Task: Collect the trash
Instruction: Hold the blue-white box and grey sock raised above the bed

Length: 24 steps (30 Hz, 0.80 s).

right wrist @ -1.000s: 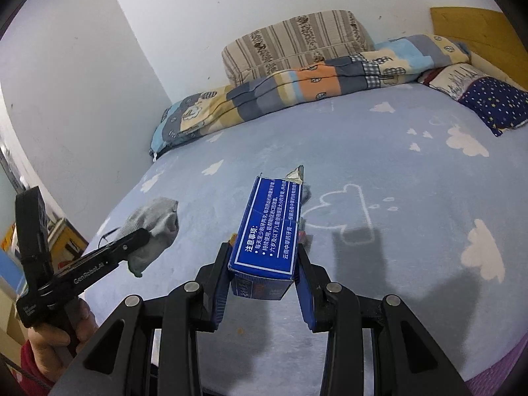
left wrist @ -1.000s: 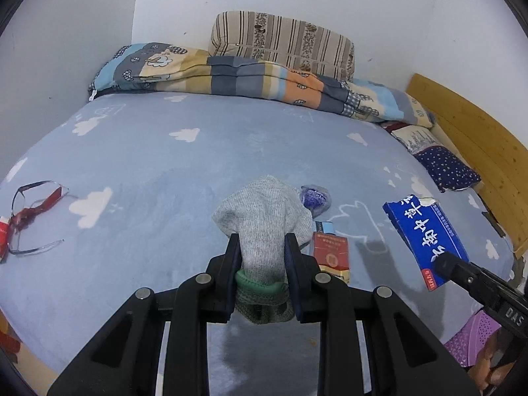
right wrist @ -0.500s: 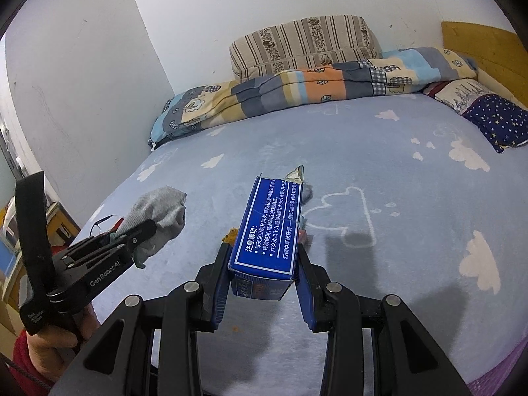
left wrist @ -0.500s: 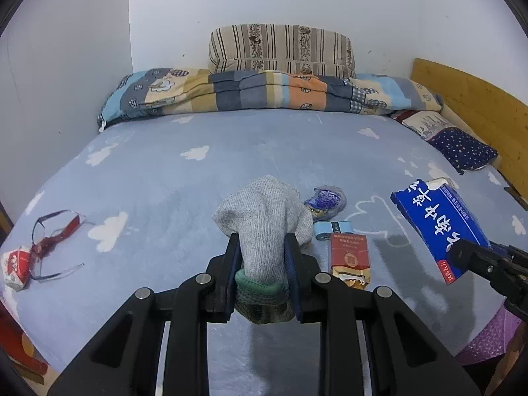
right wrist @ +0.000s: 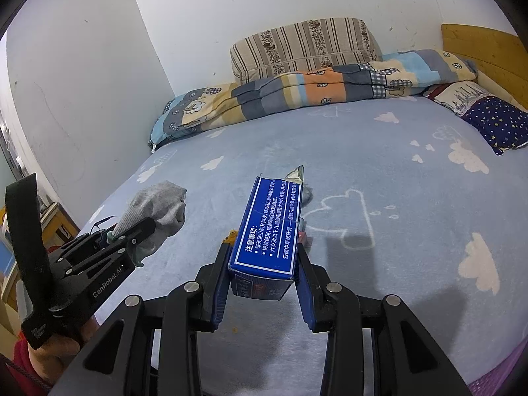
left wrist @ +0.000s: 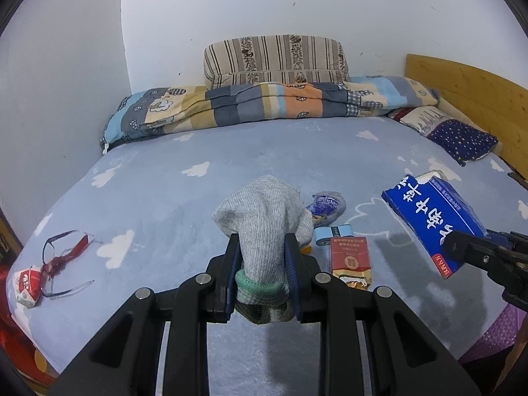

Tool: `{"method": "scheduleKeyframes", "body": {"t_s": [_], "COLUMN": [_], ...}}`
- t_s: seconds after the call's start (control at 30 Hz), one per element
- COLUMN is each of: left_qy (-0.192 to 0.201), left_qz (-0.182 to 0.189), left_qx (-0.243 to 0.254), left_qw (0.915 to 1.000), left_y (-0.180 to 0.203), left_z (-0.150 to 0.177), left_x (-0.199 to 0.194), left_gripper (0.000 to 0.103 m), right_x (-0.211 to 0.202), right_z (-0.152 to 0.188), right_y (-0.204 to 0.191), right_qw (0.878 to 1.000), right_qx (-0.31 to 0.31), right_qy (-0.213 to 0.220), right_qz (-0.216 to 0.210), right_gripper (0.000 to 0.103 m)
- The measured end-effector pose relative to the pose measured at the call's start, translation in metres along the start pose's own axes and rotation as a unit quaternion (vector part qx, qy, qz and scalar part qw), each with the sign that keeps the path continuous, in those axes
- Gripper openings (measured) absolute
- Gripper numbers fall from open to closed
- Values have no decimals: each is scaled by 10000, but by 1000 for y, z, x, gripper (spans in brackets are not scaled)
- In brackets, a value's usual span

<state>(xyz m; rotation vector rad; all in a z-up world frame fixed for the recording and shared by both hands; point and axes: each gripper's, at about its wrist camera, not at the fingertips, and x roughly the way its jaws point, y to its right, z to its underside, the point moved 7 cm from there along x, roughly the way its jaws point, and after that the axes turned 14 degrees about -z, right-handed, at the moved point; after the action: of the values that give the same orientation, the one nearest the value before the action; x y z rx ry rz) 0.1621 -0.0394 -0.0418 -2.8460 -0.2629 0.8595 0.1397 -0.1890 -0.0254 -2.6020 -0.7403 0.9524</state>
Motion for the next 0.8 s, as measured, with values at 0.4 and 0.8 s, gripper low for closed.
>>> {"method": "scheduleKeyframes", "body": {"t_s": [0.4,0.8], "left_qy": [74,110], "left_qz": [34,82], "left_qx": [102,177], "left_qw": [9999,9997], "left_y": [5,10], "left_z": [1,-2], "left_x": [-3,-4], "left_gripper": [25,25], "right_x": [0,-1], "right_z": [0,0], "right_y": [0,1], "right_qw": [10000,10000], "right_qx": [0,-3], "right_qy": [2,4], "right_qz": [-5,-9], "right_gripper": [38,38]}}
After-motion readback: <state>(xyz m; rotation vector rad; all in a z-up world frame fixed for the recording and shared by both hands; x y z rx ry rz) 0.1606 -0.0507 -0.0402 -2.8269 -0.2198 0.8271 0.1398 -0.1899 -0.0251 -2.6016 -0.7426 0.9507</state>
